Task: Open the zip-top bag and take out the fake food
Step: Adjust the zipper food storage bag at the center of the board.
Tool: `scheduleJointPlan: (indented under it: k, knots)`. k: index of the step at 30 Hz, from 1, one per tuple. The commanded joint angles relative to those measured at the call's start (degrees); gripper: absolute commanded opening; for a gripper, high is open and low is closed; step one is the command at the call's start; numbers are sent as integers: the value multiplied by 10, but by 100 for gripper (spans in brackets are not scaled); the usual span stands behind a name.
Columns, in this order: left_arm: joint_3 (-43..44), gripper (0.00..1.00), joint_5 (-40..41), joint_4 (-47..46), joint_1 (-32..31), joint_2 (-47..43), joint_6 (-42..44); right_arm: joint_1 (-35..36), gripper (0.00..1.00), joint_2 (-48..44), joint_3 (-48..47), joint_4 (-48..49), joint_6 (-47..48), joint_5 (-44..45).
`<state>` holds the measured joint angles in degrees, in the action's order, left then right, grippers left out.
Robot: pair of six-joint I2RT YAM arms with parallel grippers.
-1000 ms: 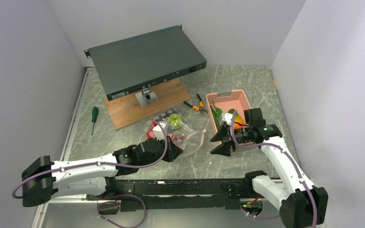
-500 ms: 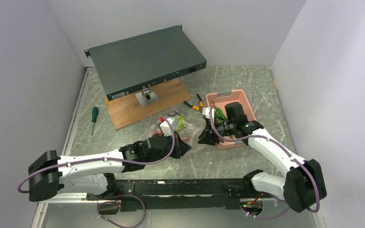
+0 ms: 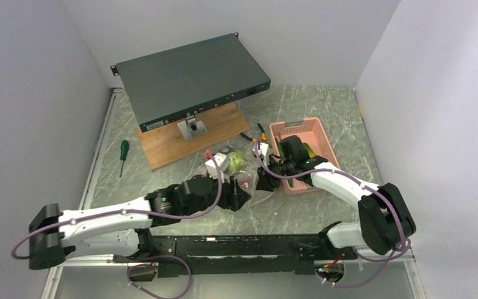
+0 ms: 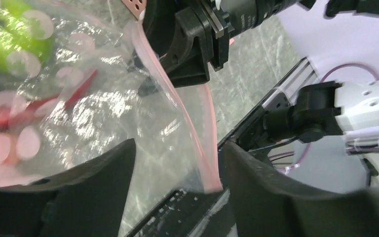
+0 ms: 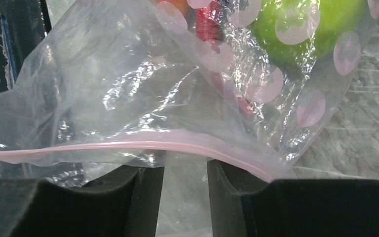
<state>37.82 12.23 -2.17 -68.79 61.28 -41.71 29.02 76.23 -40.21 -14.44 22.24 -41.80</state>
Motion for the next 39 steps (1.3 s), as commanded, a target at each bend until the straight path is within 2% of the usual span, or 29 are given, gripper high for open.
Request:
scheduleJointPlan:
  k: [1,4,9,15,20,25,39]
  knots:
    - [-23,84,66,102,-3,-122,37,2,39,-1,-17,25,16,8]
    - [-64,99,109,156,-2,-196,21,3,41,3,-18,9,68,2]
    - [-149,100,129,180,38,-291,-23,11,42,5,-20,-20,172,-17]
    - [-182,100,62,164,143,-327,-11,16,42,22,-24,-41,257,-15]
    - [-175,100,3,110,224,-269,35,17,42,13,-12,-35,272,-12]
    - [-181,100,-120,-27,317,-168,37,17,42,12,-10,-33,283,-7]
    - [-156,100,-159,-229,373,34,43,23,42,6,-1,-25,296,4]
